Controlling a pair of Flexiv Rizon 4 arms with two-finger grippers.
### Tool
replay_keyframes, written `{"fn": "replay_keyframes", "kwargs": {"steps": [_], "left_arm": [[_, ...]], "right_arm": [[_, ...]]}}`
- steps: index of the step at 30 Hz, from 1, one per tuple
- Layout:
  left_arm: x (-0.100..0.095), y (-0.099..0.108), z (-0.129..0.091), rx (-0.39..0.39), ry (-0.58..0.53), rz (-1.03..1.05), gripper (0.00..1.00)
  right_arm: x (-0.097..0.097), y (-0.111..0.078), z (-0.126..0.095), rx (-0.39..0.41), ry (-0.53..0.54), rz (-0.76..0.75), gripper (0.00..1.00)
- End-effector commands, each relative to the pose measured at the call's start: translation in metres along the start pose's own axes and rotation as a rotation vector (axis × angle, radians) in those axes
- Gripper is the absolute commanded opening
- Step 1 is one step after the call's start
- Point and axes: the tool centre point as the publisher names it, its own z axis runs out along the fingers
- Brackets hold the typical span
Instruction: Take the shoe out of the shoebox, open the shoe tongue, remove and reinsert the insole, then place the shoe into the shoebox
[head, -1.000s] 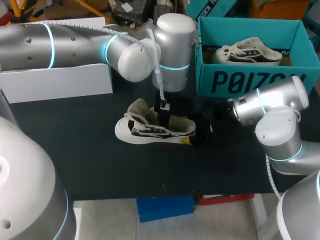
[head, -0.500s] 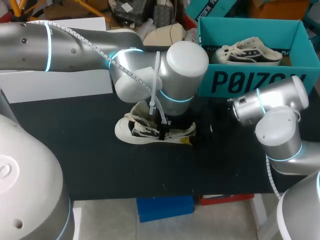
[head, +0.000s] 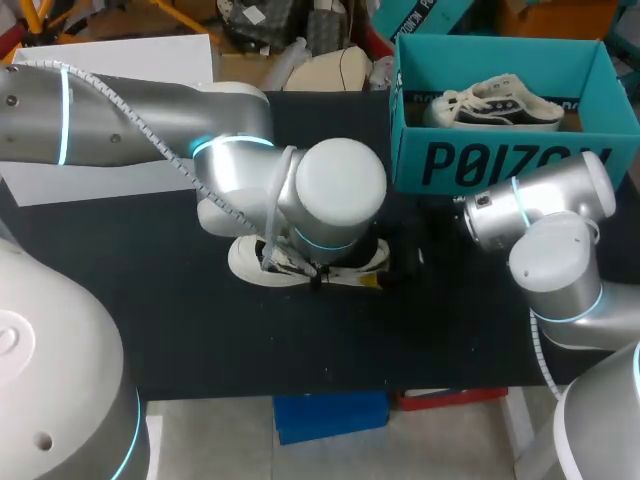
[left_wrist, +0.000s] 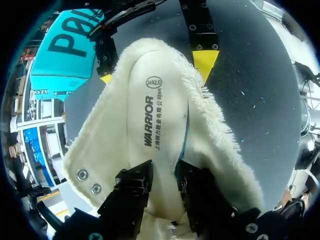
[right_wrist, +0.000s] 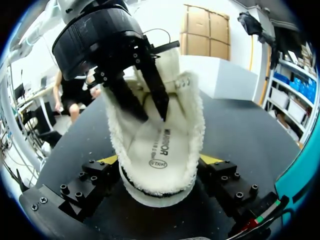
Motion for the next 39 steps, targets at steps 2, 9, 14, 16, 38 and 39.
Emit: {"fn": "replay_keyframes", "kwargs": {"steps": [2, 9, 14, 16, 38, 39], "left_arm": [[-0.002, 0.012, 0.017, 0.012, -0.098, -0.010, 0.27], [-0.001, 0.007, 0.024, 0.025, -0.065, -0.013, 0.20], [0.002, 0.000, 0.026, 0.023, -0.044, 0.012, 0.00], [0.002, -0.001, 0.026, 0.035, -0.024, 0.020, 0.00], [-0.010, 0.008, -0.029, 0.228, 0.278, -0.010, 0.00], [-0.011, 0.008, -0.032, 0.234, 0.279, -0.012, 0.00]], "right_arm": [[0.000, -0.004, -0.001, 0.002, 0.001, 0.002, 0.00], [0.000, -0.004, -0.001, 0.002, 0.001, 0.002, 0.00], [0.000, -0.004, -0.001, 0.002, 0.001, 0.002, 0.00], [0.000, -0.004, -0.001, 0.002, 0.001, 0.002, 0.00], [0.000, -0.004, -0.001, 0.002, 0.001, 0.002, 0.00], [0.000, -0.004, -0.001, 0.002, 0.001, 0.002, 0.00]]}}
